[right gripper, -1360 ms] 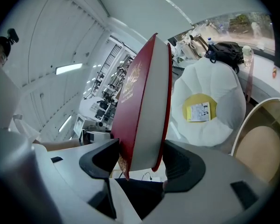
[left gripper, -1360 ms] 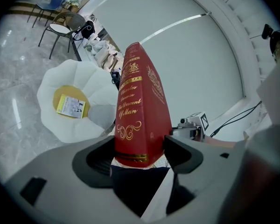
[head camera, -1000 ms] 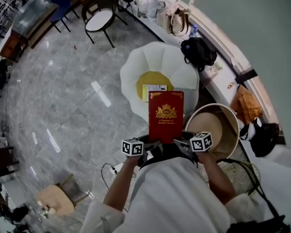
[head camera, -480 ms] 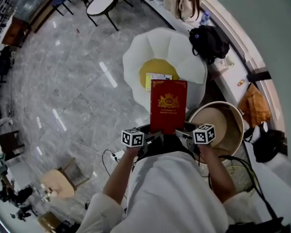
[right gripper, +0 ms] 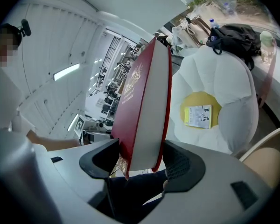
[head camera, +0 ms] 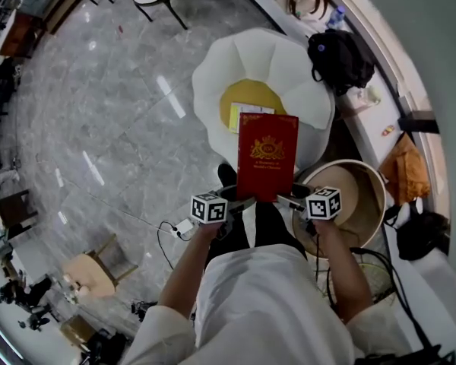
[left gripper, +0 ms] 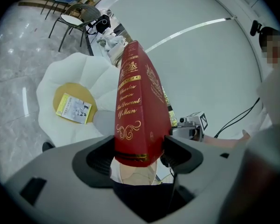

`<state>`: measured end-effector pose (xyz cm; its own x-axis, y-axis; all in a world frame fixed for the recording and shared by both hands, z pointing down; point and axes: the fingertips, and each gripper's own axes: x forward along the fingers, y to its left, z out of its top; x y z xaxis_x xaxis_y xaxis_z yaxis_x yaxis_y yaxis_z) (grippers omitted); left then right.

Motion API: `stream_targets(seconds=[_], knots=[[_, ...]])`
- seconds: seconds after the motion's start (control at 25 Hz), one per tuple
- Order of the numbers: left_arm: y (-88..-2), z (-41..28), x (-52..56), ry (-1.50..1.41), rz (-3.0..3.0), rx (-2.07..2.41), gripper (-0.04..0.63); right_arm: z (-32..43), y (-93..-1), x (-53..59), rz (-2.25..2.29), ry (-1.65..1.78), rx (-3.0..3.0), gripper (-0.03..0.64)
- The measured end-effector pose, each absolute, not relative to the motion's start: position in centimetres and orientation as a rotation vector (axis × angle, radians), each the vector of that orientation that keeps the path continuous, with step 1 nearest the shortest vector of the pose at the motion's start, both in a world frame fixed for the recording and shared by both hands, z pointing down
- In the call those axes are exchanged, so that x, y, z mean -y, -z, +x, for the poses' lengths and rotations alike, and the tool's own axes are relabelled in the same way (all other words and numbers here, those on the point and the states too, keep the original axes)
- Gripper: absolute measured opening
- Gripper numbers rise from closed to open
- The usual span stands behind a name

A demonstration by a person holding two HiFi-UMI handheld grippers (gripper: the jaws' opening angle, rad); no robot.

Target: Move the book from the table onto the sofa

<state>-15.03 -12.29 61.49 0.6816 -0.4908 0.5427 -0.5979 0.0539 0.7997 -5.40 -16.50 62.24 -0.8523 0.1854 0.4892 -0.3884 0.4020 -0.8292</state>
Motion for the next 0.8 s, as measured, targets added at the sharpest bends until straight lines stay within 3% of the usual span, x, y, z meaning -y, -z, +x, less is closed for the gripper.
stream_targets(seconds=[0.8], knots=[[-78.9, -20.5, 15.8, -0.162, 1.540, 0.795, 0.333, -10.6, -79.4, 19.1, 0.256, -1.583, 2.041, 0.307]])
